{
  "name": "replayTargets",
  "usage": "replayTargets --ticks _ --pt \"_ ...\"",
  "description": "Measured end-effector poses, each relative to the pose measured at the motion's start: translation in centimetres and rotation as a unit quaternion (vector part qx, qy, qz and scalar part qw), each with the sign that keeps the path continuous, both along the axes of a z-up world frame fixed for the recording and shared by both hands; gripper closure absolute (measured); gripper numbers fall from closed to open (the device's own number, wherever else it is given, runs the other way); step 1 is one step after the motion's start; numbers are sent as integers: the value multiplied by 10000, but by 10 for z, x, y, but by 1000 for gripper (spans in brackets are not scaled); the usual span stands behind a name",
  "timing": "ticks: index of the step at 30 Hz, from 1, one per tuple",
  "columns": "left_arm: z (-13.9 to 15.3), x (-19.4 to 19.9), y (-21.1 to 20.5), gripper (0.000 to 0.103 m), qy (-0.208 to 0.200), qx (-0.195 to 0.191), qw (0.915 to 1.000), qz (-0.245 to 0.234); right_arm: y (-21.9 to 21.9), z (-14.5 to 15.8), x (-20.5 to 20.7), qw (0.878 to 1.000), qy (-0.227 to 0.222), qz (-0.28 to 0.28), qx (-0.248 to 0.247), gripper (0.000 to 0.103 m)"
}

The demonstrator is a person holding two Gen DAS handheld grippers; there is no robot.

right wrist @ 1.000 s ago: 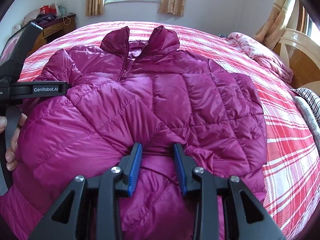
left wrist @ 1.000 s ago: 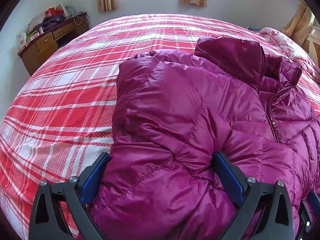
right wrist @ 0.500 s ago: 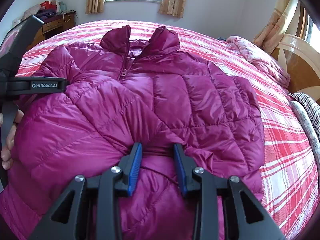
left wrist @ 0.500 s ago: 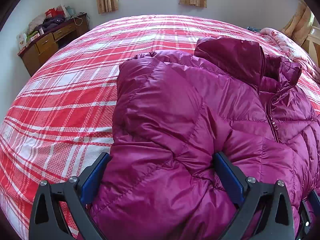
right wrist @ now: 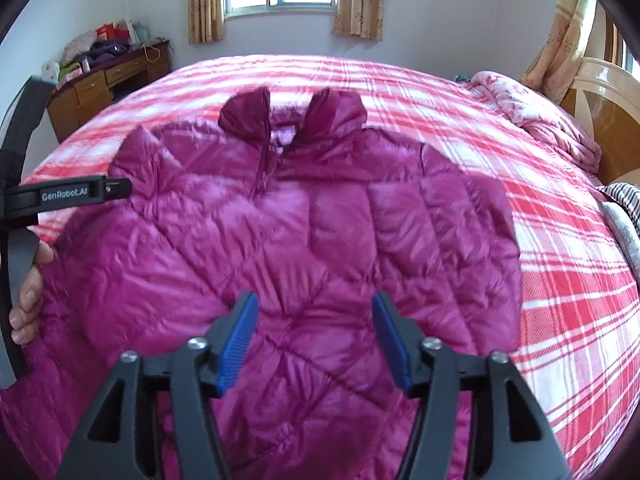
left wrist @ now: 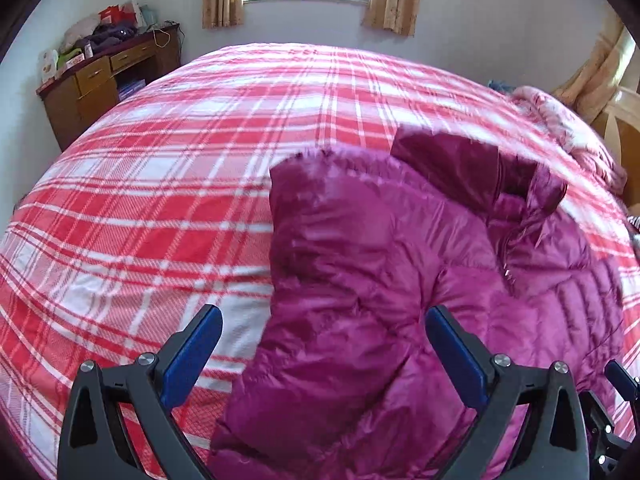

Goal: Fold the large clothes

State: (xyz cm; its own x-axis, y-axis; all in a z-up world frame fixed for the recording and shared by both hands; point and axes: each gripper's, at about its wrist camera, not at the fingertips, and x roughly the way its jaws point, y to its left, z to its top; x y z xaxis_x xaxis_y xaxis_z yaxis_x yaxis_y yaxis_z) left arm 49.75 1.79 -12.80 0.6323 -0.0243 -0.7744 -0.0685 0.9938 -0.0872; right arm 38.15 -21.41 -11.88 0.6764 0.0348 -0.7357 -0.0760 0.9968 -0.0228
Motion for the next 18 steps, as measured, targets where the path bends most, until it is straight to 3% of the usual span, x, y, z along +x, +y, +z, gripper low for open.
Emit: replayTargets --ticks 5,12,18 --pt "27 29 -14 1 -165 93 9997 -146 -13 25 44 9998 -27 -92 167 32" --pt "53 104 -33 1 -356 414 9983 -220 -35 45 116 9994 -186 -232 173 24" --pt "53 174 -50 1 -144 383 9990 -171 -42 48 172 9991 -211 -319 186 21"
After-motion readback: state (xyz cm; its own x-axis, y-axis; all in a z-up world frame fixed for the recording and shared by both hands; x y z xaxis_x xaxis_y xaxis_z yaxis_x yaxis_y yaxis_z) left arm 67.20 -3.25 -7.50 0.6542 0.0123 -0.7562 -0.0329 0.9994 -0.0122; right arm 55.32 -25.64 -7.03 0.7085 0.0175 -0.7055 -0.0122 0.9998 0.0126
